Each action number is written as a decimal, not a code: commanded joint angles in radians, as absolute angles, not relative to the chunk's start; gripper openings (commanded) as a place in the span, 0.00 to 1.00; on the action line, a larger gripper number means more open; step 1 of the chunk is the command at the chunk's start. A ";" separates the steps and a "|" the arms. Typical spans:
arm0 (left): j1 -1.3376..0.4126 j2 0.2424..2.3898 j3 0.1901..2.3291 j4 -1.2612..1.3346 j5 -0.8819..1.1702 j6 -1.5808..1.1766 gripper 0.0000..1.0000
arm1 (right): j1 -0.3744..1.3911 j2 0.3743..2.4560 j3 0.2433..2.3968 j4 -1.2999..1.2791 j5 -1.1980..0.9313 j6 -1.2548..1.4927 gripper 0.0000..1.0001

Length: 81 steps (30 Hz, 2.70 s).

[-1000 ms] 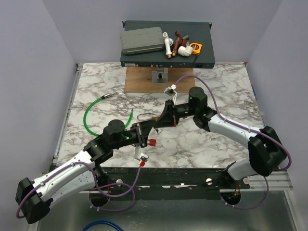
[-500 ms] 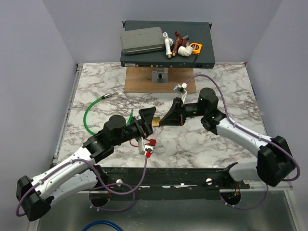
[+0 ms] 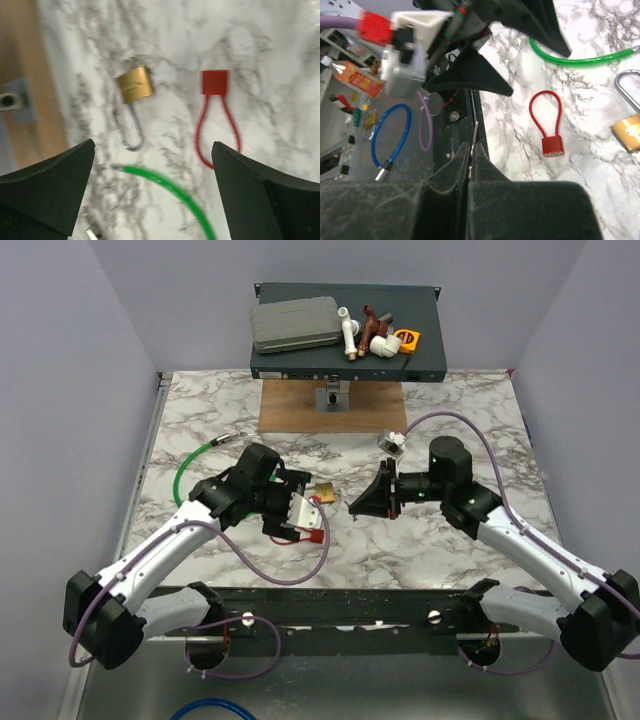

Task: Unlock with the key
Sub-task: Place the lock at the center of the board, then pick up the lock from the center of the board.

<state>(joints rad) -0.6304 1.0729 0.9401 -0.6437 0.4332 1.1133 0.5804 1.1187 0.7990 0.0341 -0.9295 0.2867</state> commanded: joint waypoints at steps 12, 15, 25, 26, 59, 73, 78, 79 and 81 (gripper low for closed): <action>-0.675 1.334 0.908 -0.611 0.696 0.972 0.99 | 0.575 0.794 0.651 -0.055 -0.816 0.043 0.01; -0.713 1.359 0.867 -0.568 0.645 0.989 0.99 | 0.575 0.798 0.676 -0.095 -0.817 0.011 0.01; -0.742 1.450 0.881 -0.543 0.526 0.992 0.99 | 0.574 0.800 0.807 -0.239 -0.760 -0.176 0.01; -0.746 1.459 0.878 -0.537 0.510 0.993 0.99 | 0.575 0.809 0.832 -0.255 -0.741 -0.198 0.01; -0.801 1.567 0.829 -0.361 0.262 0.978 0.08 | 0.575 0.801 1.181 -0.252 -0.841 -0.146 0.01; -0.778 1.434 1.139 -0.661 0.276 0.962 0.00 | 0.575 0.839 1.221 -0.208 -0.832 -0.112 0.01; -0.710 1.272 1.232 -0.801 0.364 1.042 0.00 | 0.575 0.866 1.236 -0.195 -0.802 -0.106 0.01; -0.700 1.214 1.218 -0.803 0.394 1.086 0.00 | 0.575 0.869 1.227 -0.182 -0.793 -0.105 0.01; -0.681 1.081 1.156 -0.788 0.463 1.203 0.00 | 0.574 0.874 1.214 -0.165 -0.789 -0.104 0.01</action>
